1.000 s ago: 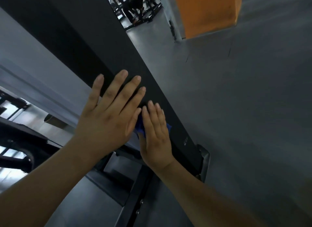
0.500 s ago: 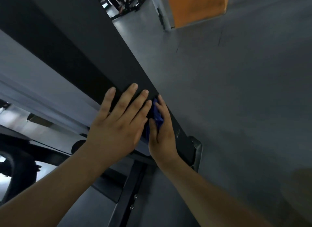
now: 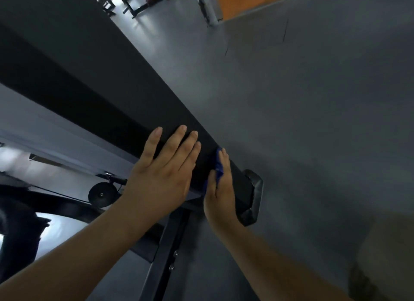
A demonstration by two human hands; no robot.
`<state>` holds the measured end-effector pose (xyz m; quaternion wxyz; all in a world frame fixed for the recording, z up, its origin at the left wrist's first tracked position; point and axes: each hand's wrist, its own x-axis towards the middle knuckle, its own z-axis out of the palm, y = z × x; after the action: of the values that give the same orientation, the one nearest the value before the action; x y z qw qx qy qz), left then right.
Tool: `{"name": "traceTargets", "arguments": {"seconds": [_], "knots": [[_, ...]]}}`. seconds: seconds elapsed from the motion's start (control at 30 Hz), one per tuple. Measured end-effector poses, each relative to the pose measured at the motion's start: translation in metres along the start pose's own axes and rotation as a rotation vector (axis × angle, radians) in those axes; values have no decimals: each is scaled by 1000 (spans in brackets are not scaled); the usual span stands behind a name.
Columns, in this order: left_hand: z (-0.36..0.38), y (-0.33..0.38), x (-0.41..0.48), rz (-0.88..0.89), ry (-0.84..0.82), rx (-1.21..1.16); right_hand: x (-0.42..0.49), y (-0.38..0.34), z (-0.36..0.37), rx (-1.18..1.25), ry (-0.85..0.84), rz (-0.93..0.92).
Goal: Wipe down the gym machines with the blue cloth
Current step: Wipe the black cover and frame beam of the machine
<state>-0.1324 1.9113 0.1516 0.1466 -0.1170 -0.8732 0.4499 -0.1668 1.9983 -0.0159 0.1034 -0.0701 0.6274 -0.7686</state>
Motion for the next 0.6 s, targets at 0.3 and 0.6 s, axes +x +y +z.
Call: {"name": "traceTargets", "arguments": {"seconds": [0.3, 0.6], "knots": [[12, 12, 2, 27, -22, 16, 0, -15, 9, 84, -37, -22], [15, 23, 6, 52, -63, 23, 0, 18, 2, 118, 48, 192]]}}
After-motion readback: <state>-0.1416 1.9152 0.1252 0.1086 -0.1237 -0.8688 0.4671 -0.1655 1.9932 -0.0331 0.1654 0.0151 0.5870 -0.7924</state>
